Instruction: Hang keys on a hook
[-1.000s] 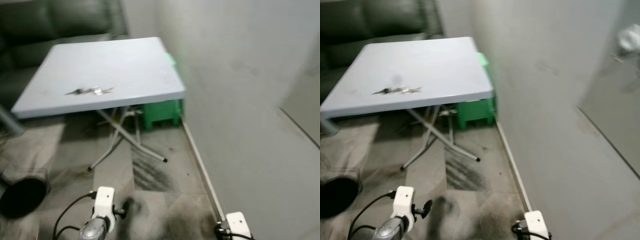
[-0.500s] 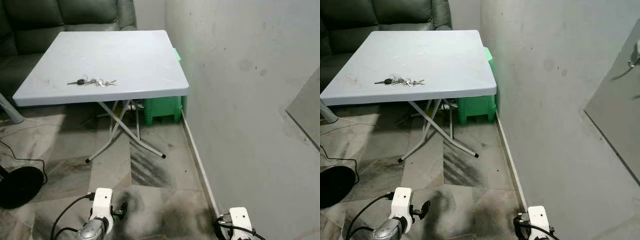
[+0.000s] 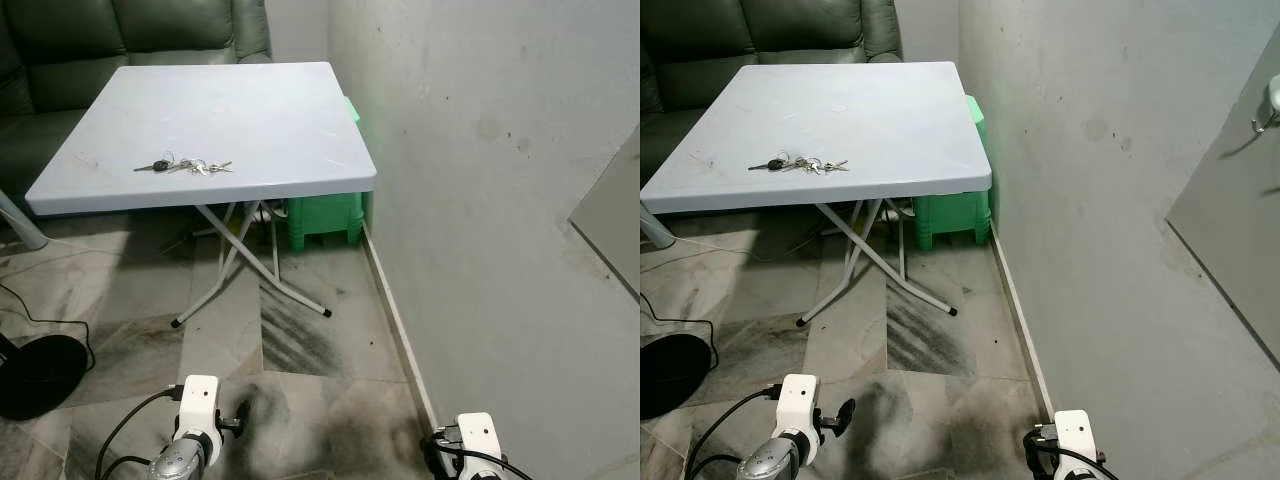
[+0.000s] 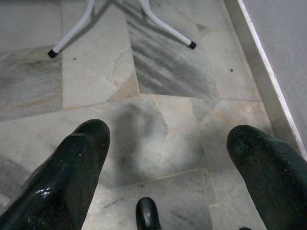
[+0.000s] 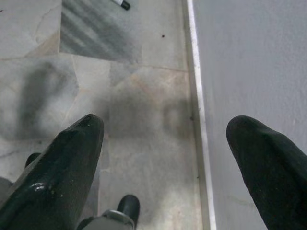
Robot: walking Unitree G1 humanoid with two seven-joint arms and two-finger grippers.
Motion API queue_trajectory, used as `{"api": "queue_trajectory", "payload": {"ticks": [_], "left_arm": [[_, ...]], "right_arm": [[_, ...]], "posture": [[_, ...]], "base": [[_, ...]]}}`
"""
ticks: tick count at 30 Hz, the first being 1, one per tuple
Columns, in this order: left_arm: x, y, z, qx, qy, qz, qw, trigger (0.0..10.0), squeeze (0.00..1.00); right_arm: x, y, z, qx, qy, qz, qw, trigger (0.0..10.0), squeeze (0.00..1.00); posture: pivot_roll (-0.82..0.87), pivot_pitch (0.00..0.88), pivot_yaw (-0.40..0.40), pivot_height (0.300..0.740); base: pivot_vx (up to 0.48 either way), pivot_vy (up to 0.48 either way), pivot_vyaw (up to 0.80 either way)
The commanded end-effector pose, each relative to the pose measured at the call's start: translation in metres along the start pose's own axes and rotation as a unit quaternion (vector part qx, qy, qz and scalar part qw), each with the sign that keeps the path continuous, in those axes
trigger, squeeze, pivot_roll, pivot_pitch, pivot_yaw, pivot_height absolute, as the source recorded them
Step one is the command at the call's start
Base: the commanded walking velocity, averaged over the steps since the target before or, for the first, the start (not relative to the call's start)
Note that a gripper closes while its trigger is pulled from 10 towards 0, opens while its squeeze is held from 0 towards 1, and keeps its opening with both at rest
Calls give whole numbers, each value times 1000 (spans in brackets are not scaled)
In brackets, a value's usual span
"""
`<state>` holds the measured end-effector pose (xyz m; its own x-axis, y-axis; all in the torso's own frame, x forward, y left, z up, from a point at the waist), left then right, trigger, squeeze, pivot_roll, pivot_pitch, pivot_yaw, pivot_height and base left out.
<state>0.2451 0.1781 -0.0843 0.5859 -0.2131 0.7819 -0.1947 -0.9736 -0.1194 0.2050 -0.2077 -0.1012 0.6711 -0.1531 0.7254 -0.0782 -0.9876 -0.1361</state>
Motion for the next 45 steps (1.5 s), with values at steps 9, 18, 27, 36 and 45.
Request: {"api": "queue_trajectory", "payload": {"ticks": [9, 18, 27, 36, 45], "left_arm": [[58, -11, 9, 10, 113, -15, 993, 10000, 0], [78, -26, 8, 20, 158, -30, 987, 10000, 0], [78, -29, 5, 29, 168, -49, 984, 10000, 0], [83, -32, 5, 29, 175, -50, 983, 10000, 0], [84, -34, 5, 30, 178, -52, 982, 10000, 0]], "right_arm": [[64, -23, 12, 57, 118, 15, 991, 10000, 0], [108, -34, 12, 87, 198, 5, 976, 10000, 0], [100, -36, 9, 91, 198, 0, 976, 10000, 0], [101, -35, 8, 92, 202, 0, 975, 10000, 0], [100, -32, 7, 88, 199, -19, 976, 10000, 0]], "posture": [[-38, 0, 3, 740], [-44, 0, 2, 740], [-41, 0, -1, 740], [-40, 0, 0, 740], [-35, 0, 0, 740]], "base": [[0, 0, 0], [0, 0, 0], [0, 142, 0], [0, 472, 0], [0, 472, 0]]}}
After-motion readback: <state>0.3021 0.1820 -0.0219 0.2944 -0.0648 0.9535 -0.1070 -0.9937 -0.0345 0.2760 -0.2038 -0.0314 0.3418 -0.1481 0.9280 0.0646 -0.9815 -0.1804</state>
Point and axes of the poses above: a point about 5 cm out from each wrist's last joint towards the gripper, its own z axis pointing out of the wrist towards the gripper, its own x axis along the axis of the wrist's last joint, y = z × x, the point moved 4 cm from there along z, pointing out of the wrist towards the gripper, and after that the axes turned 13 degrees about z, right-handed, at the moved point
